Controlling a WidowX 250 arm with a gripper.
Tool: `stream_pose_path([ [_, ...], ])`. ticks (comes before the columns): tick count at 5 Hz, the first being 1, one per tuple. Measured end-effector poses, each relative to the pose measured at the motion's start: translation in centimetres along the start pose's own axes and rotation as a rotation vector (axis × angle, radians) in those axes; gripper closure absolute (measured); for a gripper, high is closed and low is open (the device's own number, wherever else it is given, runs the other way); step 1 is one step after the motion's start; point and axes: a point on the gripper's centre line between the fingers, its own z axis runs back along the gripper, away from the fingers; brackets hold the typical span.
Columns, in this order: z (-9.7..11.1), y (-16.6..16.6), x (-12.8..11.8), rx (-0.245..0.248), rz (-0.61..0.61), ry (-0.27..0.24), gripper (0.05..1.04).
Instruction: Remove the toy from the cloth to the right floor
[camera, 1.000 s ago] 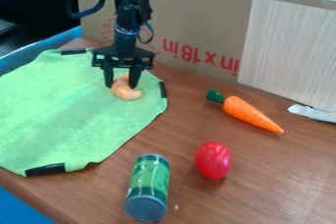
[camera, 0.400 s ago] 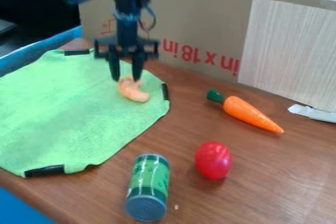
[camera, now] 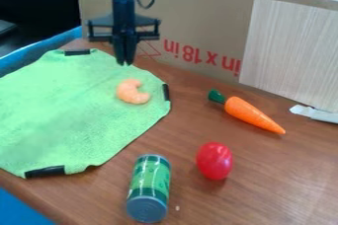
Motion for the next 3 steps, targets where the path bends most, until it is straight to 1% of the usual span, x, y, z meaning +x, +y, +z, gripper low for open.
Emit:
stream_pose_path([
  [1,0.1,-0.2,-1.0,0.023,-0.020,-0.009,0.794],
  [2,-0.3,0.6,-0.2,0.047,0.001,-0.025,0.507],
  [3,-1.1,3.0,2.3,0.061,0.069,-0.006,0.213],
])
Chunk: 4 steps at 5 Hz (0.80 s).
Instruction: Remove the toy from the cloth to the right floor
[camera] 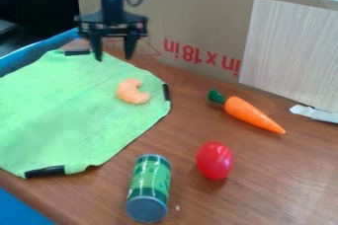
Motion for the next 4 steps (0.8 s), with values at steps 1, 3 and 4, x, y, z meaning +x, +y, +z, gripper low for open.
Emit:
stream_pose_path([
  [1,-0.9,0.3,1.8,-0.028,-0.043,0.067,0.079],
  [3,-2.8,0.5,1.9,-0.080,-0.229,0.141,0.083],
  [4,-3.9,0.7,0.7,-0.069,-0.239,0.171,0.083],
])
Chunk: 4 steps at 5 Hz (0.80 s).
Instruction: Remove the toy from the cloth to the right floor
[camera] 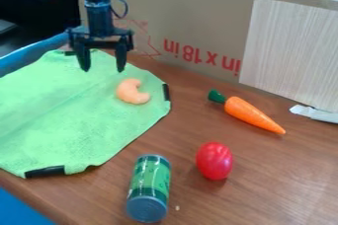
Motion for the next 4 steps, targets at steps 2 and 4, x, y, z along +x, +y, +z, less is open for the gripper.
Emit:
stream_pose_path([
  [2,-0.3,-2.0,-0.7,0.003,0.003,0.009,0.083],
  [4,-1.6,-3.2,-0.3,0.039,0.028,-0.012,0.083],
])
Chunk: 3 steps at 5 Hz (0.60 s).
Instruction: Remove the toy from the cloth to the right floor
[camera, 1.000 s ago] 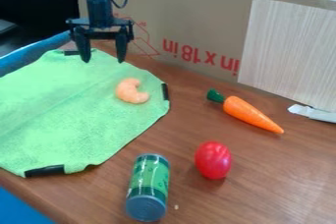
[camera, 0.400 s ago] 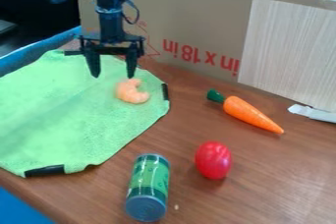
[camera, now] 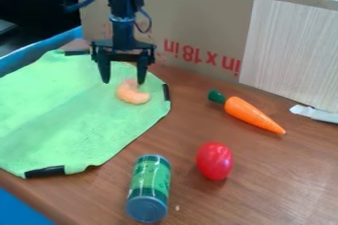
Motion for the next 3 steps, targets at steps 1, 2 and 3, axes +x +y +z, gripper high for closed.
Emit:
stream_pose_path([
  [1,-1.67,-0.40,-0.20,0.035,0.005,0.007,0.083],
  [2,-2.21,-0.66,-0.67,0.064,0.018,0.004,0.083],
  [3,-2.46,-0.71,-0.68,0.072,0.032,0.008,0.129],
])
